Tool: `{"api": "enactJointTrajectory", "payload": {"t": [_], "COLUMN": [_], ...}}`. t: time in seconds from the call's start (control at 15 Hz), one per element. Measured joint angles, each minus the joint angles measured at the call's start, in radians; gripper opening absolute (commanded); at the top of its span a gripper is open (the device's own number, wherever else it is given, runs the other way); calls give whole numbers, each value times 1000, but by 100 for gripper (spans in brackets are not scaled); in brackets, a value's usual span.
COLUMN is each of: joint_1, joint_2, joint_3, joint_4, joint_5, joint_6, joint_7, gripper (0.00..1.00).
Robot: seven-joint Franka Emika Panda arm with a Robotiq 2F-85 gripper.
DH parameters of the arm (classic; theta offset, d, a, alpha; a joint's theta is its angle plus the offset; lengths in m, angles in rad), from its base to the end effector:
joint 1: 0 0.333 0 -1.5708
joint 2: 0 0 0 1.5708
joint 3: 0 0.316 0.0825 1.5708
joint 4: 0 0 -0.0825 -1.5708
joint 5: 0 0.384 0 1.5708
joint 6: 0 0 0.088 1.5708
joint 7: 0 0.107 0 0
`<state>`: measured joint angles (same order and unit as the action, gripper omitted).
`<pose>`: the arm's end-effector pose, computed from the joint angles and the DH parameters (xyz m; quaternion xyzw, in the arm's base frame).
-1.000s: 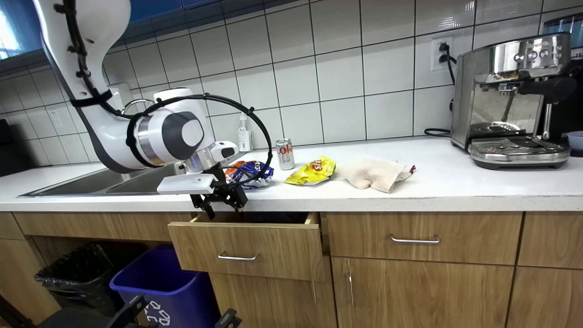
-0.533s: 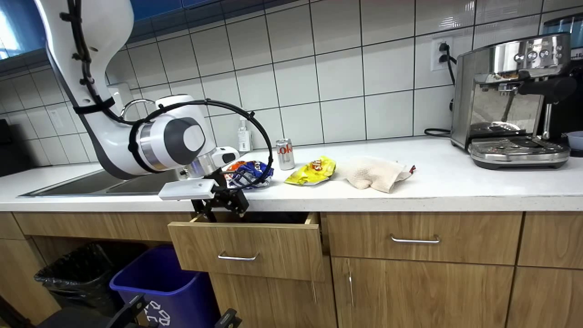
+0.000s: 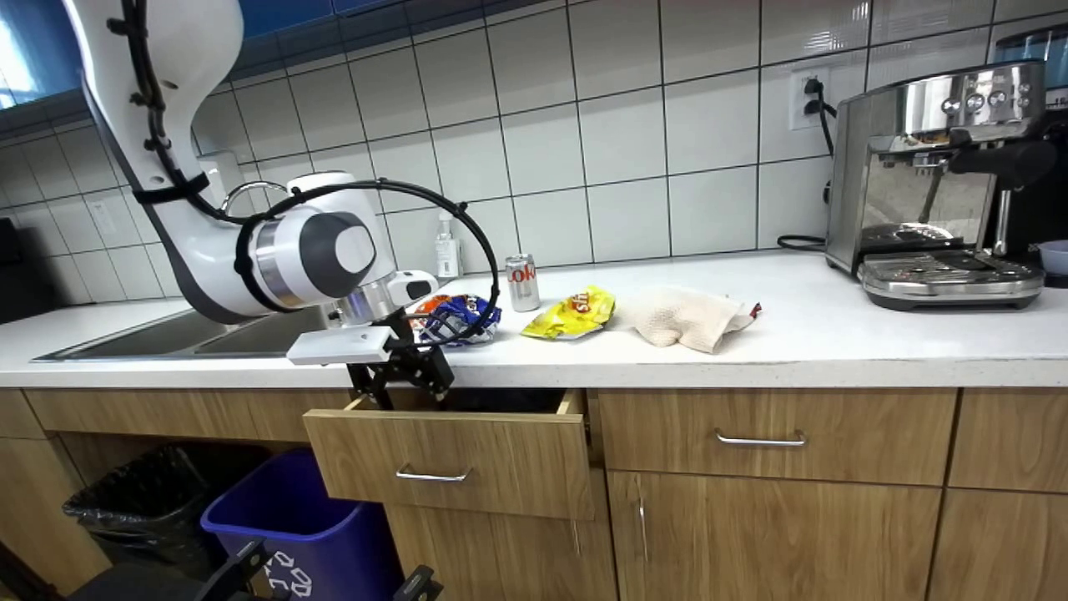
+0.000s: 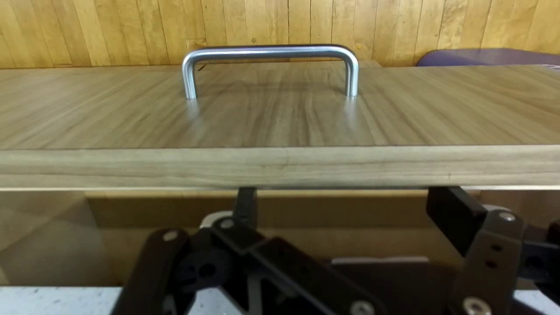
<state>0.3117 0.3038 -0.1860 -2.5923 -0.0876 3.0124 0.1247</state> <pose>0.4434 0.0568 0.1634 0.9964 0.0493 0.0634 0.0279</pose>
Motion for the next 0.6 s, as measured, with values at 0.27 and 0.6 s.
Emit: {"api": "enactJointTrajectory", "payload": {"t": [0.27, 0.6], "joint_1": [-9, -22], "joint_2": [-24, -94], "joint_3": [11, 26], "joint_4": [-19, -104], "joint_5": [0, -6], "joint_6": [-49, -66], "joint_7": [0, 0], "gripper": [100, 100]}}
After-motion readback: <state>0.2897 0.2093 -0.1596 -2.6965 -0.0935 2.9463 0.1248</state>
